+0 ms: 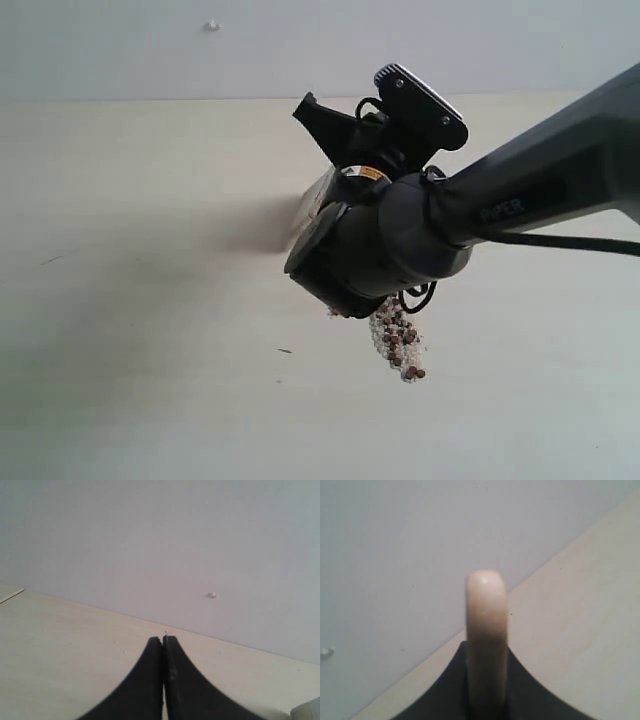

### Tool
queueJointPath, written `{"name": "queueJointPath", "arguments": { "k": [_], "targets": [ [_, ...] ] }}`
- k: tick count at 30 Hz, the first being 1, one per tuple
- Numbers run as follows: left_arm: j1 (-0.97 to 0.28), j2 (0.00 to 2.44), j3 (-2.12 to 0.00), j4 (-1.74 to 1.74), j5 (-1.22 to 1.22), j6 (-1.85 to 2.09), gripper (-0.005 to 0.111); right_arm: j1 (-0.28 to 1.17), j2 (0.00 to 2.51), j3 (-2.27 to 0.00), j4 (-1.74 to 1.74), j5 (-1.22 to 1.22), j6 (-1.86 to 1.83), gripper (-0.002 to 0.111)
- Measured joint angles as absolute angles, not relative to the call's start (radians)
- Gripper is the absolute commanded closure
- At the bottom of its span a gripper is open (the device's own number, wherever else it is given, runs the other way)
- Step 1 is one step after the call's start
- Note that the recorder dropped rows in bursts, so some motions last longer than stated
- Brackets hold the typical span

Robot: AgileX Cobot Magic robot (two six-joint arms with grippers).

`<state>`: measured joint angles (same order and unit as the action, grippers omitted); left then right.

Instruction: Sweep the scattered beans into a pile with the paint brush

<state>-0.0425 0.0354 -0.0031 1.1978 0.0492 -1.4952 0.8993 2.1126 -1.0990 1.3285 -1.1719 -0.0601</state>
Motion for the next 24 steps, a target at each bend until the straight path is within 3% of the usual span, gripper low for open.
{"name": "queueJointPath", "arguments": {
  "k": [11,24],
  "targets": [
    [-0.042,0.035,-0.003,1.198,0.049,-1.495,0.107,0.881,2.156,-1.099,1.344,-1.158,-0.050,0.108],
    [-0.042,0.035,-0.003,1.198,0.049,-1.495,0.107,0.883,2.083,-1.103,1.492,-1.185,-0.363,0.108]
  ]
}}
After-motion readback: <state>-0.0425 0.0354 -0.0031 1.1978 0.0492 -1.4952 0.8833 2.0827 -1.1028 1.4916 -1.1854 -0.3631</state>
